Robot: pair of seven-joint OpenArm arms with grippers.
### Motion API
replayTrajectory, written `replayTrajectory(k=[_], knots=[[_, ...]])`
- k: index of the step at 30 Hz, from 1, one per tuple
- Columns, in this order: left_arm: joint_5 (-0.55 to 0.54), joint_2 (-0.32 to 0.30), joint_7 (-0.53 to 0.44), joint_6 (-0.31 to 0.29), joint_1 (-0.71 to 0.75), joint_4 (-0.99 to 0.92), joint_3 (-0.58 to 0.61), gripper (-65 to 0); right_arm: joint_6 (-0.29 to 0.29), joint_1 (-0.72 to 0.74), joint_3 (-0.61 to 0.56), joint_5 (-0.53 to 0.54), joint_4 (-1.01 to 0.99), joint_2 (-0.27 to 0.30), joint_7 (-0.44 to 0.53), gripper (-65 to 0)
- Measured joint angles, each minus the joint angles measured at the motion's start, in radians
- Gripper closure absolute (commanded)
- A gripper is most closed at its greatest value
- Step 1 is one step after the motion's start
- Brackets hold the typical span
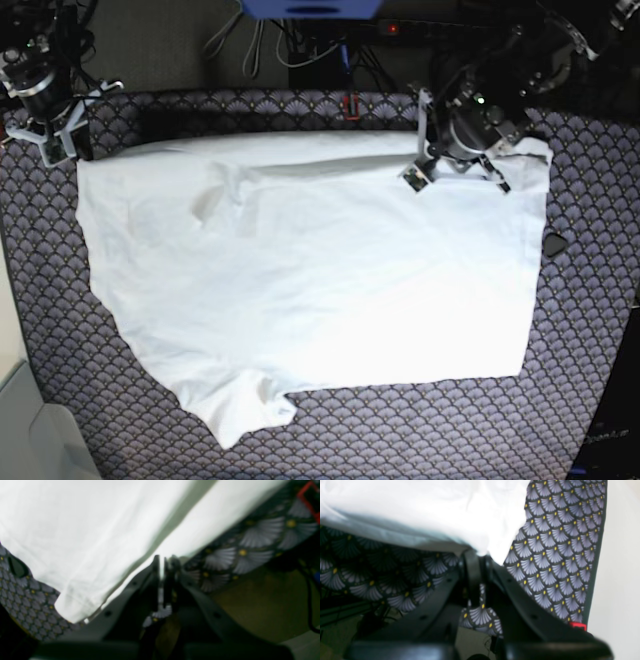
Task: Fold the T-shirt properly
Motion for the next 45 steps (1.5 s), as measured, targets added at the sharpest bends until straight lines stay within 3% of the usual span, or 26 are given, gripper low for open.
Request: replayTrajectory(k=[18, 22, 27, 31, 34, 37, 38, 42, 45], knots=[[0.008, 0.006, -0.016, 0.008, -0.105, -0.156, 0.092, -0.9, 0.0, 0.0, 0.0, 0.0, 0.0, 0.0, -0.001, 0.0], [0.161, 0.025, -0.037, 0.007, -0.092, -0.169, 0.026, -0.9, 0.0, 0.0, 0.0, 0.0, 0.0, 0.0, -0.002, 0.0], [0.414, 0.161, -0.096, 0.004, -0.029, -0.141, -0.167, -0.9, 0.0, 0.0, 0.0, 0.0, 0.0, 0.0, 0.0, 0.0], [0.626, 0.271, -0.211, 0.0, 0.006, -0.113, -0.292, -0.9, 0.0, 0.0, 0.0, 0.001, -0.001, 0.0, -0.001, 0.0], [0.705, 0.303, -0.233, -0.001, 0.037, -0.113, -0.321, -0.9, 0.0, 0.0, 0.0, 0.0, -0.001, 0.0, -0.002, 0.0], [0.703, 0.299, -0.234, -0.012, 0.08, -0.095, -0.321, -0.9, 0.0, 0.0, 0.0, 0.0, -0.001, 0.002, -0.002, 0.0], [0.708, 0.291, -0.239, -0.038, 0.101, -0.073, -0.319, -0.9, 0.0, 0.0, 0.0, 0.0, -0.001, 0.002, -0.002, 0.0], [0.715, 0.277, -0.236, -0.27, 0.166, 0.02, -0.329, -0.9, 0.0, 0.0, 0.0, 0.0, -0.001, 0.002, -0.002, 0.0], [0.737, 0.272, -0.241, -0.333, 0.178, 0.03, -0.328, -0.9, 0.0, 0.0, 0.0, 0.0, -0.001, 0.002, 0.0, 0.0]])
